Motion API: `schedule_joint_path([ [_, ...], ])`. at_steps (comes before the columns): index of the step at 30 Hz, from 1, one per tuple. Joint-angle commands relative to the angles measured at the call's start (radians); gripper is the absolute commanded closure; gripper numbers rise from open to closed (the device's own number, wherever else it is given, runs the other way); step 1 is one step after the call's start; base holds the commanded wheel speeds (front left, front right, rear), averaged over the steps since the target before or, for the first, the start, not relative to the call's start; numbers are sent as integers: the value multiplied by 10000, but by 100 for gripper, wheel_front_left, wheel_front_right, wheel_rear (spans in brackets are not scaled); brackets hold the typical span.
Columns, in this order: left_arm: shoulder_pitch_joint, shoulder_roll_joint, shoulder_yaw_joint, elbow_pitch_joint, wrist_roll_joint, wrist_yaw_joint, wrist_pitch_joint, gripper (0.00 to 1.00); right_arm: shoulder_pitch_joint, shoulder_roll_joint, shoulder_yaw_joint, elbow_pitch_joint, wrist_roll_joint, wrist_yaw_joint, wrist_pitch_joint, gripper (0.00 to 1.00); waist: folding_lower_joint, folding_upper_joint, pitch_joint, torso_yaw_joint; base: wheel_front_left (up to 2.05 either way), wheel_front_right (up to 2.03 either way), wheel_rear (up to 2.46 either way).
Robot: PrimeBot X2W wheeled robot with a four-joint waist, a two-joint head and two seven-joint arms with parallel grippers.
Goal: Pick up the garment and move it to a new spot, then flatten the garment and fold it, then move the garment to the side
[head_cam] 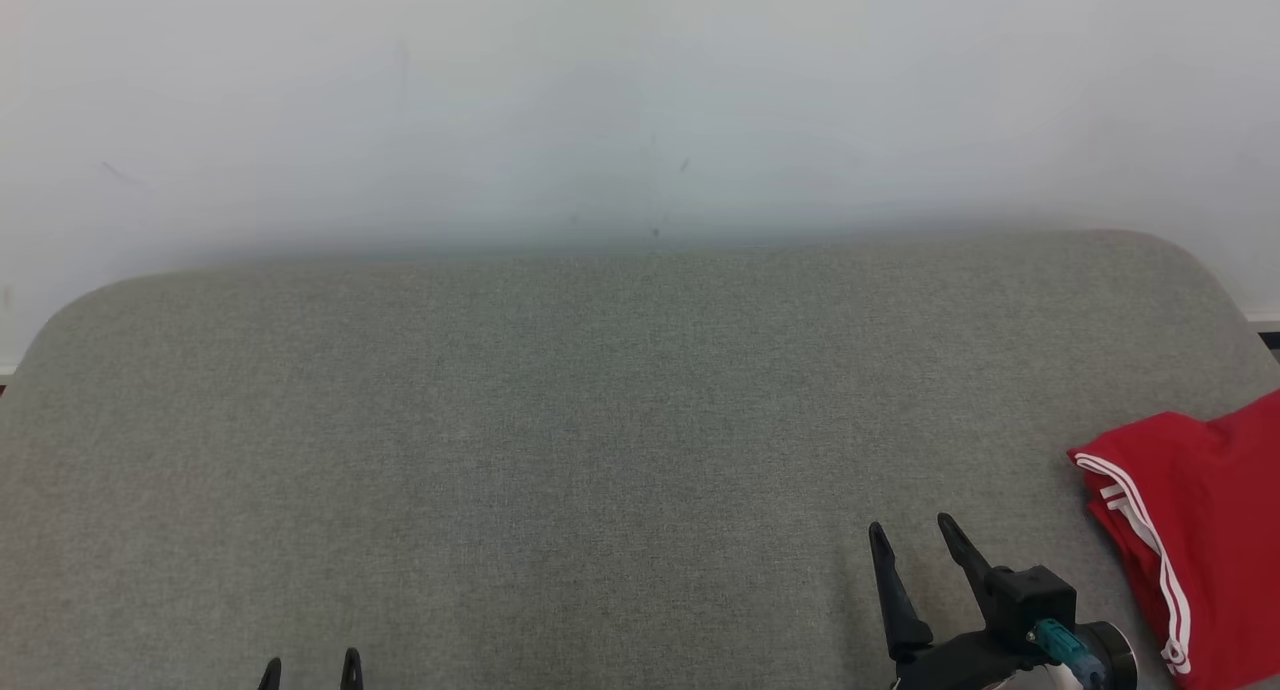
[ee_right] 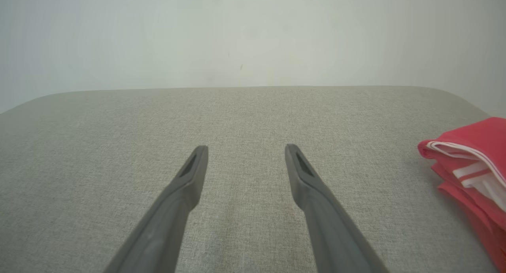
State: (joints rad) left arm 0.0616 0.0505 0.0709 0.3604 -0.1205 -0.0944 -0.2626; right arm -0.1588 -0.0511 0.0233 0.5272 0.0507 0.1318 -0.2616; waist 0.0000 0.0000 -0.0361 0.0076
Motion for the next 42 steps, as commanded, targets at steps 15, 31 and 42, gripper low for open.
schedule_joint_path([
  [15,-49,-42,125,645,-1568,-130,406,100,199,6,-236,250,1090,-1,453,100,0,0,-30,-38,0,0,0],
  [31,-357,-29,108,165,-4450,-186,1047,100,353,6,-370,-532,4238,-3,1062,100,0,0,26,-43,0,0,0],
  [42,-591,-21,158,-59,-6135,-210,1476,100,375,6,-525,-917,6056,-5,1486,100,0,0,64,-47,0,0,0],
])
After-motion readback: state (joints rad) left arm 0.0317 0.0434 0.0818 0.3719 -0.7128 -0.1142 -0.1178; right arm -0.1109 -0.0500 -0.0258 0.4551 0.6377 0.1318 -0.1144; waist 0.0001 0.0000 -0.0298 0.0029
